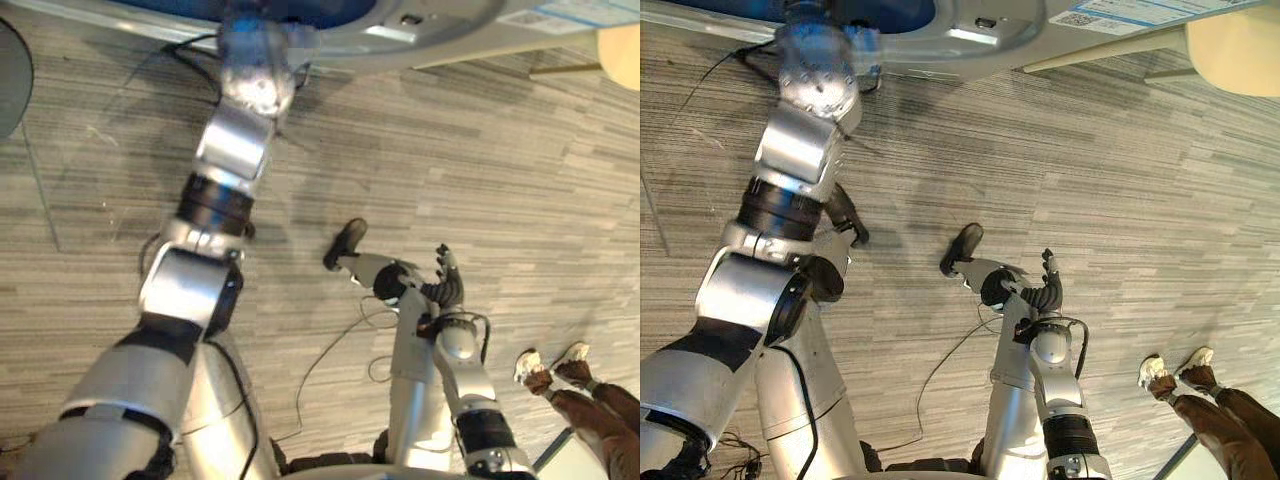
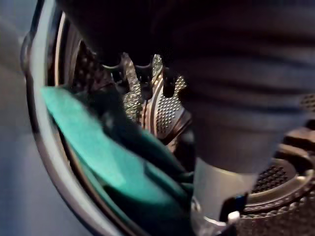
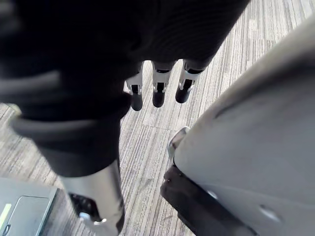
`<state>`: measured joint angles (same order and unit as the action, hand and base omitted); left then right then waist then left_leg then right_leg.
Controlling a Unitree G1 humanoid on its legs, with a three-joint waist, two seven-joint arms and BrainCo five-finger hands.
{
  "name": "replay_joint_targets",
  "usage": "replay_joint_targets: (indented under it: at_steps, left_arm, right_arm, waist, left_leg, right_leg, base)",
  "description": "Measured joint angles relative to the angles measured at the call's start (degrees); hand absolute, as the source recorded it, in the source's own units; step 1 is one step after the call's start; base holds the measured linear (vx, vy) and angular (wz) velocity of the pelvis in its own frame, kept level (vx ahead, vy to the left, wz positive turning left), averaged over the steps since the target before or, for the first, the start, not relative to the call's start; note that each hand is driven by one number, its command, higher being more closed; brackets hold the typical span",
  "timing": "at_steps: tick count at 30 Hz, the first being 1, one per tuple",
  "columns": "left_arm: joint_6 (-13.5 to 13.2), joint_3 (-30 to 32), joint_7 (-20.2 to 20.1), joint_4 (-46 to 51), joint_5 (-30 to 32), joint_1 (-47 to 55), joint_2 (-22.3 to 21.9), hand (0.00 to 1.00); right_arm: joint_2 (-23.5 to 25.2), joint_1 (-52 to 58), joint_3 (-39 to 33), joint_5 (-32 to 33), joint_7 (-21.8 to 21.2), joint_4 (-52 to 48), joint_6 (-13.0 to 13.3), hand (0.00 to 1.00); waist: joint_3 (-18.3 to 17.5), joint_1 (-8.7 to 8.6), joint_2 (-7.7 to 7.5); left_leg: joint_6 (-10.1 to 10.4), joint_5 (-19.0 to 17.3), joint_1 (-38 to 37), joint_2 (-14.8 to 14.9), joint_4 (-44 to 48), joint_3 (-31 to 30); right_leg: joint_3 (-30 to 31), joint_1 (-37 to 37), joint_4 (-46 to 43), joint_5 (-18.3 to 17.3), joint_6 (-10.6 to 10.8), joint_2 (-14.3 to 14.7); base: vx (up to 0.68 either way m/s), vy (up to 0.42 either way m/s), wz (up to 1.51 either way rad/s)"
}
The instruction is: Pick up the laundry basket with both hands and put the clothes into the washing machine.
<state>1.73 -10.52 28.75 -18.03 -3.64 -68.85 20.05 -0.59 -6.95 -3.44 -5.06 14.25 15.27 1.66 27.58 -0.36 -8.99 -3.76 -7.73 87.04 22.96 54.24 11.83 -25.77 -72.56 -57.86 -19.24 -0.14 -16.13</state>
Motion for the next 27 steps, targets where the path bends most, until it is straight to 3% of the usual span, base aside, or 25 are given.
replay_joint_targets:
  at_steps: [4, 7, 10, 14, 20, 22, 25, 27]
  left_arm:
    - [-4.6, 4.0, -2.9, 14.0, -10.2, 15.7, 5.5, 0.00]
    - [-7.9, 9.8, -3.0, 22.7, -14.9, 26.1, 6.6, 0.00]
    - [-9.5, 13.3, -2.4, 30.1, -14.5, 34.8, 6.0, 0.00]
    - [-10.0, 14.6, -3.2, 37.9, -11.2, 49.5, 2.3, 0.00]
    - [-10.5, 9.9, -8.1, 37.5, -9.6, 61.7, -5.9, 0.00]
    - [-11.7, 8.7, -9.8, 33.1, -9.2, 63.8, -8.2, 0.00]
    - [-12.1, 8.5, -12.7, 24.0, -9.8, 66.9, -9.6, 0.00]
    - [-12.0, 9.3, -14.1, 16.4, -10.3, 68.3, -10.1, 0.00]
  right_arm:
    - [-1.0, 0.8, -0.1, 0.0, -0.5, -0.1, -0.9, 0.00]
    - [-1.2, 0.9, 0.0, -0.1, -0.7, -0.2, -1.0, 0.00]
    - [-1.0, 1.2, 0.1, -0.2, -0.8, -0.1, -1.0, 0.00]
    - [-1.8, 1.5, 0.0, -0.8, -0.5, 0.1, -0.7, 0.00]
    - [-2.5, 1.6, -0.1, -1.3, -0.6, 3.5, -0.5, 0.00]
    - [-2.8, 1.6, 0.1, -1.3, -0.6, 6.1, -0.5, 0.00]
    - [-3.9, 2.3, 1.2, -1.3, -0.7, 11.0, -0.8, 0.00]
    - [-4.2, 3.2, 2.6, -1.2, -0.9, 15.3, -0.8, 0.00]
  waist:
    - [0.2, 2.09, 0.55]
    - [0.3, 3.44, 0.74]
    - [0.4, 5.12, 1.18]
    - [-0.5, 6.34, 3.55]
    - [-0.9, 7.38, 4.36]
    - [-1.3, 7.51, 4.86]
    - [-1.9, 7.23, 5.88]
    - [-2.2, 7.36, 6.05]
  left_leg:
    - [0.6, 0.4, -1.3, -0.2, -0.7, 0.1]
    - [1.7, 0.9, -1.8, -1.1, -2.2, 0.1]
    - [1.9, 1.1, -1.8, -1.1, -2.0, -0.2]
    - [1.9, 1.1, -1.8, -1.3, -1.7, -0.8]
    - [2.0, 1.2, -5.4, -1.5, -1.1, -1.0]
    - [2.4, 1.0, -9.0, -1.7, -1.5, -1.2]
    - [3.3, 1.5, -17.8, -2.9, -4.9, -0.5]
    - [4.2, 3.6, -27.1, -5.0, -11.8, 0.0]
  right_leg:
    - [0.0, 0.8, -0.3, -0.5, -0.8, -0.1]
    - [-0.5, 0.8, -0.7, -1.2, -1.5, -0.9]
    - [-0.7, 0.9, -1.5, -2.0, -1.8, -1.0]
    - [-0.9, 1.3, -2.2, -2.5, -1.9, -1.2]
    - [-0.9, 4.6, -4.0, -4.1, -2.2, -1.9]
    - [-1.1, 8.3, -3.9, -4.6, -2.2, -1.9]
    - [-1.5, 16.6, -1.4, -4.8, -1.9, -1.9]
    - [-3.2, 25.5, 3.4, -4.0, -1.6, -1.8]
  base:
    - [-0.01, -0.021, 0.09]
    - [-0.02, -0.039, 0.22]
    - [-0.02, -0.037, 0.13]
    - [-0.02, -0.012, 0.07]
    - [-0.01, -0.017, 0.14]
    - [-0.01, -0.033, 0.29]
    - [-0.01, -0.052, 0.34]
    - [0.01, -0.139, 0.64]
